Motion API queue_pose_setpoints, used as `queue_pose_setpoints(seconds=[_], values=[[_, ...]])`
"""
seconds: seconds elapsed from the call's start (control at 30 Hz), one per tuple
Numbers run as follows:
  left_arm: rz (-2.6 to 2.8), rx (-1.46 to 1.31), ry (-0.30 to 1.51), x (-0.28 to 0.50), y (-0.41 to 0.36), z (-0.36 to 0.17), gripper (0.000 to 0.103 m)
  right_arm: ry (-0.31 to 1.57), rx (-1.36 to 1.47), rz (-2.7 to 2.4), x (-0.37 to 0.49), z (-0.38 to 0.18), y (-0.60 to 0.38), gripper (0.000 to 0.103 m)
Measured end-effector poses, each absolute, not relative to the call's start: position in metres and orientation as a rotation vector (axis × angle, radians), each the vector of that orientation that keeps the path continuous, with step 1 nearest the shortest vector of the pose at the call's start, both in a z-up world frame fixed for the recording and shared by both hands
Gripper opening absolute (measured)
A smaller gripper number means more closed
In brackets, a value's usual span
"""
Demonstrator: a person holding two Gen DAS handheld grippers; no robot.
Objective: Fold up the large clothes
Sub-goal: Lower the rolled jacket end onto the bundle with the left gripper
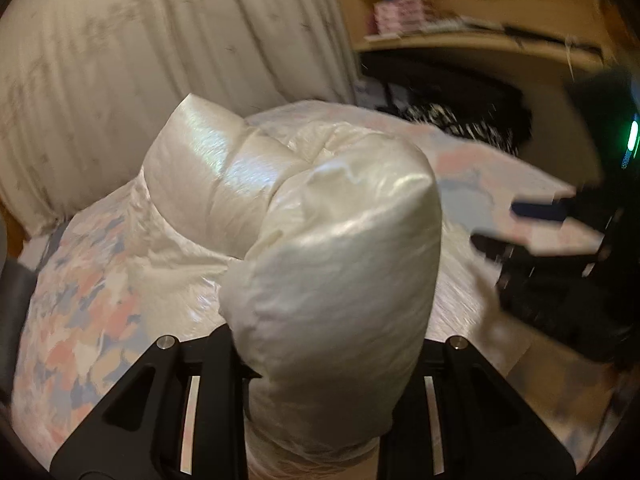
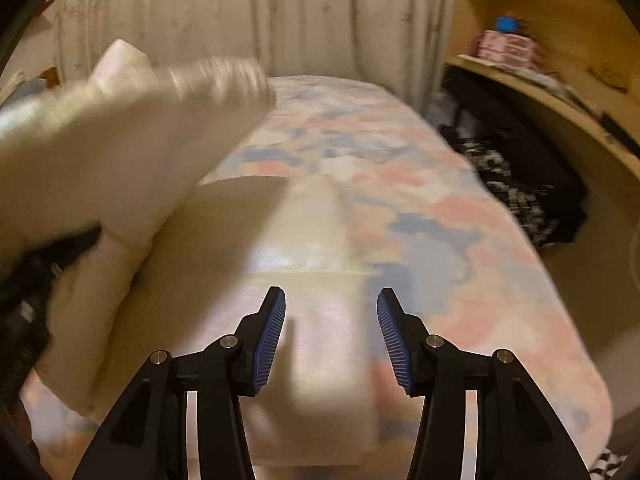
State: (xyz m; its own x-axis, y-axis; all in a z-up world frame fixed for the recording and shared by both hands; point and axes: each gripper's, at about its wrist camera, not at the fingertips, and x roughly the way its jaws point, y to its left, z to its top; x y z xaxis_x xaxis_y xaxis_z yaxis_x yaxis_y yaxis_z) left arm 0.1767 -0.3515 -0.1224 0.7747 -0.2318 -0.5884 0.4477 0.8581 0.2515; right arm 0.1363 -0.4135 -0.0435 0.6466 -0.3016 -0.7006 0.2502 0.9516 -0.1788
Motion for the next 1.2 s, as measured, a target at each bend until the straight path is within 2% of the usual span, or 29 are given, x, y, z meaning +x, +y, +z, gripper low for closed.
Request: queue_pose_setpoints(seconds=[0.23,0.43,0.57,0.7,0.97,1.2], values=[[-0.386,0.546,0.559,0.159,-0.414,-0.173,0.026,0.796,-0.027,-0.388,0.104,-0.038,-0.448,0.049],[-0.393,0.571,0.556,0.157,-0.428,-0.185,0.032,0.812,0.023,-0.37,0.089,-0.042,-0.447,0.049],[-0.482,0.492,0.608,0.163,-0.416,-0.17,0.057,0.796,0.07,-0.331,0.099,-0.038,-0.455,0.05],[-0.547,0.428,0.646,0.165,-0.4,-0.149,0.065,0.76,0.075,-0.328,0.098,-0.02,-0.454,0.061],[-0.629,0.265,0.76,0.186,-0.34,-0.098,0.065,0.683,0.148,-0.185,0.099,0.037,-0.434,0.08],[-0.59,0.158,0.746,0.209,-0.279,-0.077,0.066,0.694,0.149,0.033,0.147,0.089,-0.391,0.087]])
